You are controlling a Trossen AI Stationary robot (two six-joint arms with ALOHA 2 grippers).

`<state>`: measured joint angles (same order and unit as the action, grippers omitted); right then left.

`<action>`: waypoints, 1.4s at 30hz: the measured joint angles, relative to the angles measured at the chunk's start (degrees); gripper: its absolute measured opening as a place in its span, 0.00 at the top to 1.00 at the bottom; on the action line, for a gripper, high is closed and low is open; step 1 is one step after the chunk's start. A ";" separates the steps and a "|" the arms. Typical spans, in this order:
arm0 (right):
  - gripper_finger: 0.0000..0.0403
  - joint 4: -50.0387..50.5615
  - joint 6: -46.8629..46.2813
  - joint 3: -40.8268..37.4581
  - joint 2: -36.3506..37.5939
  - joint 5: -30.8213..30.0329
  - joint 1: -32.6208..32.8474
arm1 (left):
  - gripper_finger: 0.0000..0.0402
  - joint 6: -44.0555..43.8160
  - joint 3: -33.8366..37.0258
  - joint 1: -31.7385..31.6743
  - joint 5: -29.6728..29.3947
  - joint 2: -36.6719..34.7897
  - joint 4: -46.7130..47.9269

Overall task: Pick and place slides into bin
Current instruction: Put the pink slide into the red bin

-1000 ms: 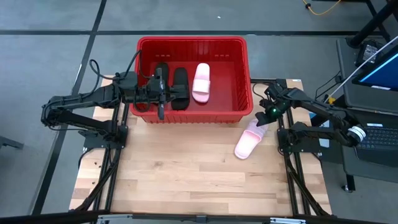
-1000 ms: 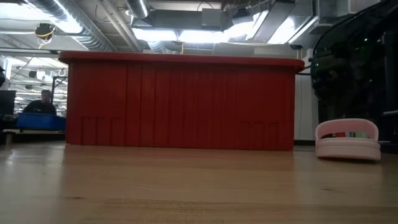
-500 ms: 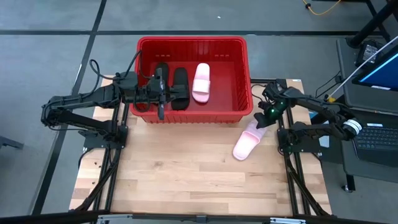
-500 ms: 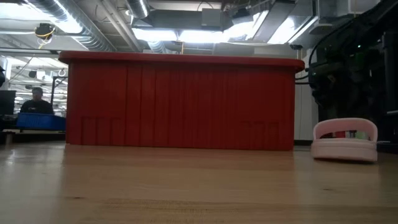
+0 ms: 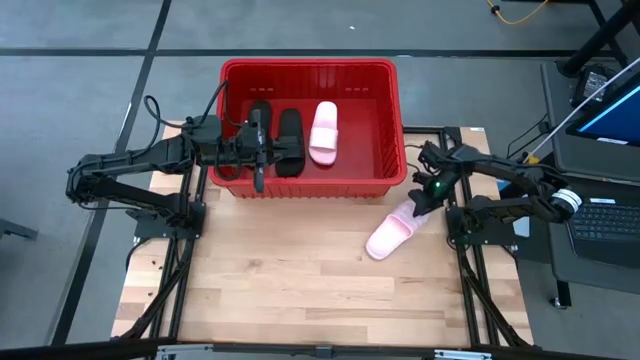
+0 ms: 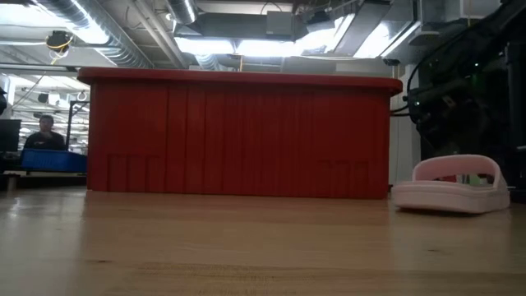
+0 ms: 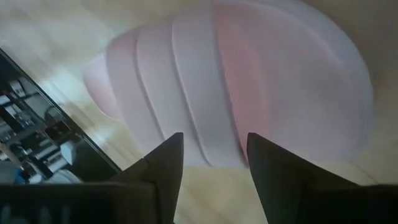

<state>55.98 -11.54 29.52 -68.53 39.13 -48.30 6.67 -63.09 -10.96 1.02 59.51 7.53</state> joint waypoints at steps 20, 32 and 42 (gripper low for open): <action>0.56 -10.25 -7.82 -1.89 0.00 4.49 7.42 | 0.99 0.07 0.00 0.00 0.01 0.00 0.04; 0.56 -17.57 -12.19 -4.73 0.02 4.61 10.85 | 0.99 0.08 0.00 0.00 0.01 0.00 0.04; 0.59 -27.14 -18.51 -10.86 0.04 10.57 11.00 | 0.99 0.08 0.00 0.00 0.02 0.00 0.04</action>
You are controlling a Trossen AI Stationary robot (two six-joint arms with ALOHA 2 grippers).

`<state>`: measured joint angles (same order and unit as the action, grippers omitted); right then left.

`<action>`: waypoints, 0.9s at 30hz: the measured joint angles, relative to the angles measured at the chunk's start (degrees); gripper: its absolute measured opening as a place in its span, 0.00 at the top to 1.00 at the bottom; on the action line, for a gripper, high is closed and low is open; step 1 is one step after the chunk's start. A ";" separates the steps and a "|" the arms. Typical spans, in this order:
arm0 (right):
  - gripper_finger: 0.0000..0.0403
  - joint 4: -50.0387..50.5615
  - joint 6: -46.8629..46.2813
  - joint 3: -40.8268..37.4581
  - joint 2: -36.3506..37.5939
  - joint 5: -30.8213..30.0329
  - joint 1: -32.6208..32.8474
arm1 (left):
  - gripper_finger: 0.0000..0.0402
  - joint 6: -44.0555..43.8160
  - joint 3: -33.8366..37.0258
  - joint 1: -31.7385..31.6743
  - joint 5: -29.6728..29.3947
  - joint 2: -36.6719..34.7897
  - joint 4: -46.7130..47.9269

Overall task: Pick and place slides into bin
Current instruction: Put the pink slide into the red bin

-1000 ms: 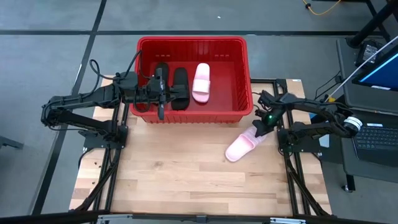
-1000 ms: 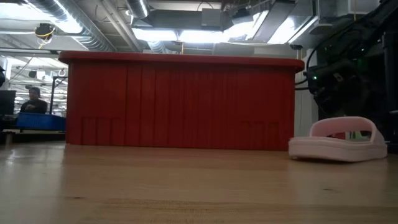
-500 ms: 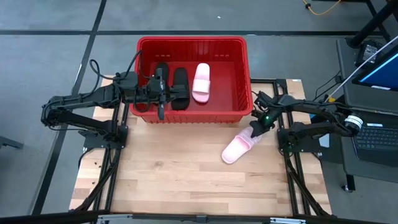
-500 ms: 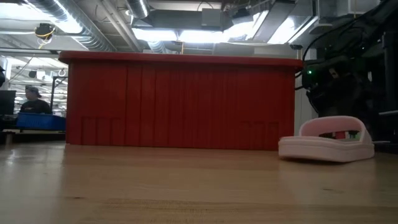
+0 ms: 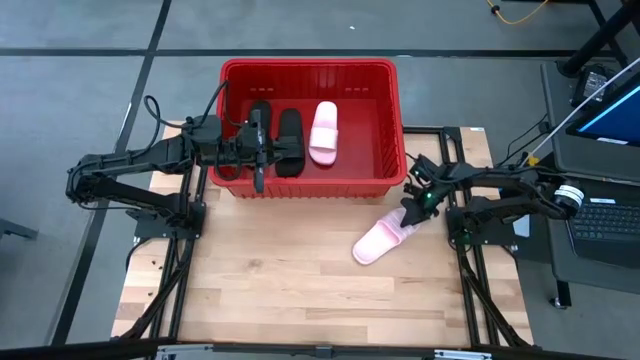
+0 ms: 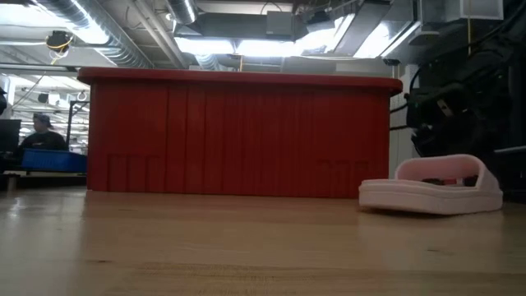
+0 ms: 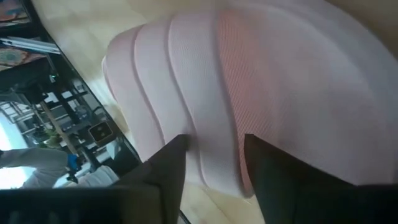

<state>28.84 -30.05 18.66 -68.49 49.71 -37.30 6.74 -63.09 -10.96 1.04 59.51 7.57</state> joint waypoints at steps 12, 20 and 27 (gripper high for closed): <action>0.97 -0.24 -2.89 -1.08 0.09 0.23 0.00 | 0.99 0.00 0.00 0.00 -0.01 0.00 -0.02; 0.98 4.79 -5.02 2.35 4.18 -1.12 0.00 | 0.99 0.00 0.00 0.00 -0.02 0.00 -0.02; 0.98 17.44 -5.73 8.08 12.04 -6.71 0.00 | 0.99 0.02 0.00 0.00 -0.02 0.00 -0.02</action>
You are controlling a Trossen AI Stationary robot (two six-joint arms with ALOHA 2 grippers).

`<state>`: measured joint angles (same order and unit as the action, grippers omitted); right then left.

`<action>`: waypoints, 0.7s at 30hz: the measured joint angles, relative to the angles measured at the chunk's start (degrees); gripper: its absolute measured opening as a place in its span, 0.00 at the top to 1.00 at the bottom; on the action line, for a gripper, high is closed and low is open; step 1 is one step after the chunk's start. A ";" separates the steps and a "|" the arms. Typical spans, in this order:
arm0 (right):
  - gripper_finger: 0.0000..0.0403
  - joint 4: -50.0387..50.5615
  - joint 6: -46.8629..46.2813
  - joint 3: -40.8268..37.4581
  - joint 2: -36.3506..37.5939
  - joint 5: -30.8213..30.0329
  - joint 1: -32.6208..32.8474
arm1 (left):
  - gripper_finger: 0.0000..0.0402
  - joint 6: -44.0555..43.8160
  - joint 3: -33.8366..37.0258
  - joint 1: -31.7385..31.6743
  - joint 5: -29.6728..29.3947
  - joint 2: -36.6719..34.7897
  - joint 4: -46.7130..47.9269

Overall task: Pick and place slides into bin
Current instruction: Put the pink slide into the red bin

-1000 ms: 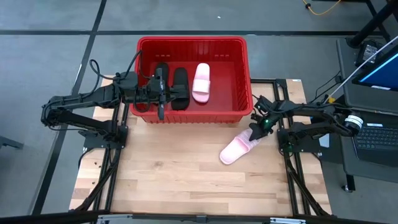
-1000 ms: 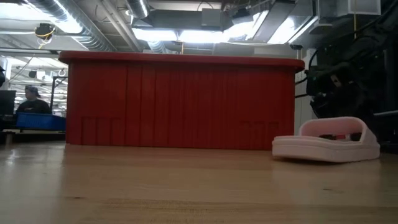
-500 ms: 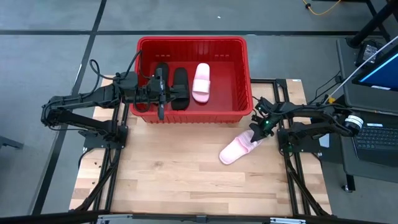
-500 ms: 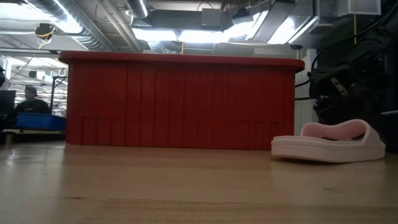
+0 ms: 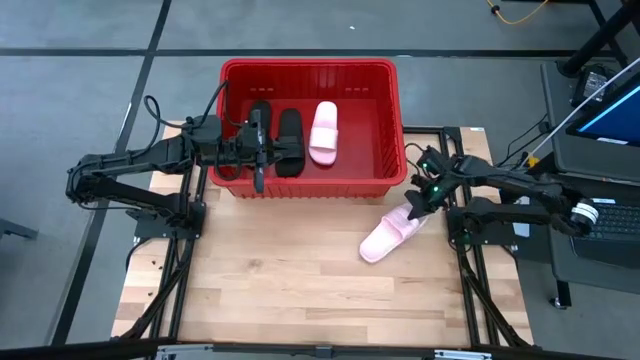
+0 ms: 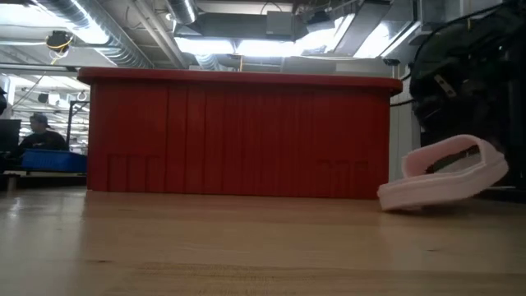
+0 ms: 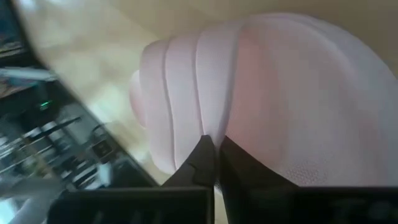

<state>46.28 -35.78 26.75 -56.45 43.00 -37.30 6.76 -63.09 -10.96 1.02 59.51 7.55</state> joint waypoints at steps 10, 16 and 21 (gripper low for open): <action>0.98 16.03 -2.85 7.62 8.93 -18.53 0.00 | 0.99 1.95 0.00 -0.02 0.00 0.00 0.00; 0.98 24.82 -3.26 16.90 10.91 -26.23 0.00 | 0.99 1.95 0.00 -0.01 0.00 0.01 0.00; 0.98 33.39 -3.02 26.56 10.80 -34.16 0.00 | 1.00 1.95 0.00 -0.01 0.00 0.00 0.00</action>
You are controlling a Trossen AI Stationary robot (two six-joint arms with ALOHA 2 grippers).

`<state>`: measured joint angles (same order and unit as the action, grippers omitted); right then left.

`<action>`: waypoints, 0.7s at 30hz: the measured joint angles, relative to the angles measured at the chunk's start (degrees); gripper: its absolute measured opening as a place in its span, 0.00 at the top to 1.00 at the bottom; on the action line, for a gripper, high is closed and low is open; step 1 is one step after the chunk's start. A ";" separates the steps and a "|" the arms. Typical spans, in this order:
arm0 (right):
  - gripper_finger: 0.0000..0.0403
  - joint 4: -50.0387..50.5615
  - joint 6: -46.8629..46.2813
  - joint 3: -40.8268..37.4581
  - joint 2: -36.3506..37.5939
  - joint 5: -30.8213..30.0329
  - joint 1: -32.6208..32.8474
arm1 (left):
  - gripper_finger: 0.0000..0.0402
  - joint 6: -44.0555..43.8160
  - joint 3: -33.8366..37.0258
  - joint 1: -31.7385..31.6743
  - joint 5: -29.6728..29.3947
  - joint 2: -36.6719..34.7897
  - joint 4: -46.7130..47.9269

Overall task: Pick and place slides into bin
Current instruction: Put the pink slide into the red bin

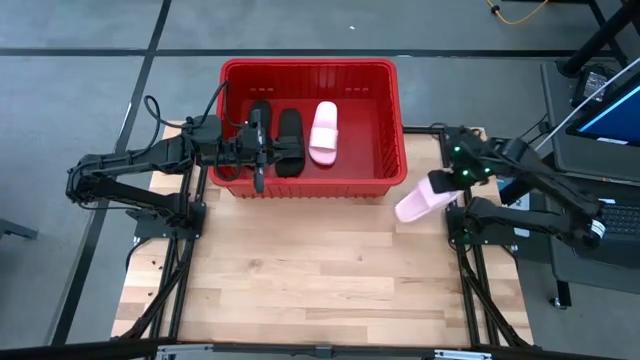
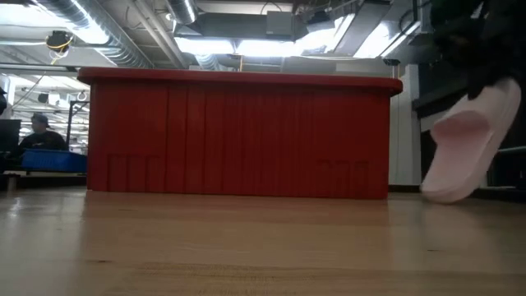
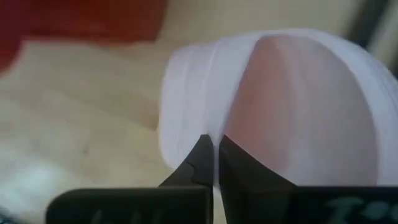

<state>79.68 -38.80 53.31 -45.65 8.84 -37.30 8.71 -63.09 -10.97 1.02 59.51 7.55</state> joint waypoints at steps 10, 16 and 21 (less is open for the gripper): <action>0.98 5.35 -0.09 19.02 0.11 -14.17 0.00 | 0.99 0.00 0.00 -0.01 0.00 0.02 -0.02; 0.98 2.79 1.80 24.60 0.12 -19.23 -0.02 | 0.99 0.00 0.00 0.01 0.00 0.02 -0.02; 0.98 -5.03 4.74 25.21 1.45 -21.47 -0.02 | 1.00 -0.92 0.00 0.01 0.00 0.01 -0.07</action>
<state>74.65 -34.06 78.52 -44.20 -12.62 -37.32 7.79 -63.09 -10.96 1.02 59.52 7.49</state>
